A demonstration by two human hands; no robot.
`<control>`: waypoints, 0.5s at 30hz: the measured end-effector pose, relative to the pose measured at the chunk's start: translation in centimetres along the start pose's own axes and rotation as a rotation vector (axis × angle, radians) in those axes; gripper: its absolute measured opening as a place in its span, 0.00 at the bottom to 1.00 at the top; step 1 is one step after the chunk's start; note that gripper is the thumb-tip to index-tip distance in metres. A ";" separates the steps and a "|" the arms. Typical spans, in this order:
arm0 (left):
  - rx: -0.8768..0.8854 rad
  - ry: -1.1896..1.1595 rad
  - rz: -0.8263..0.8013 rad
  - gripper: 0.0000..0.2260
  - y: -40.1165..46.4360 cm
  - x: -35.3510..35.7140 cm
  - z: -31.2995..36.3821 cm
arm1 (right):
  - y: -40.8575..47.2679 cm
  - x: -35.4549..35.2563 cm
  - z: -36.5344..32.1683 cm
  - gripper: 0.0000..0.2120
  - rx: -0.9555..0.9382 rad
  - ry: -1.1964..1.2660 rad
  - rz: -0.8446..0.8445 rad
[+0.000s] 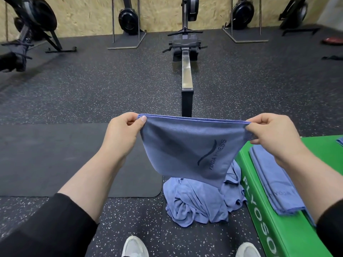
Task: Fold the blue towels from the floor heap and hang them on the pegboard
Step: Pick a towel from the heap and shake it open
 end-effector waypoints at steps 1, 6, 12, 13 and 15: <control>0.011 -0.022 -0.005 0.17 0.0 0.2 0.3 | 0.0 0.0 0.2 0.08 -0.004 -0.050 0.003; 0.110 0.007 -0.023 0.09 -0.5 2.4 2.0 | -0.4 0.9 0.4 0.06 -0.059 -0.378 -0.192; 0.228 0.085 -0.244 0.05 -1.5 6.5 3.3 | -3.6 4.7 -3.1 0.29 -0.326 -0.240 -0.497; 0.229 0.084 -0.283 0.04 -1.7 7.1 3.4 | -4.1 5.4 -3.4 0.28 -0.340 -0.195 -0.538; 0.224 0.068 -0.334 0.04 -1.9 8.1 3.7 | -4.4 6.6 -3.8 0.19 -0.339 -0.057 -0.606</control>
Point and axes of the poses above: each hand's wrist, its own y-axis towards the middle knuckle, its own x-axis out of the palm, z = x × y, the point moved 1 cm from there along y, towards the middle knuckle, and after that the axes turned 4 degrees about -y, right-handed, at the moved point
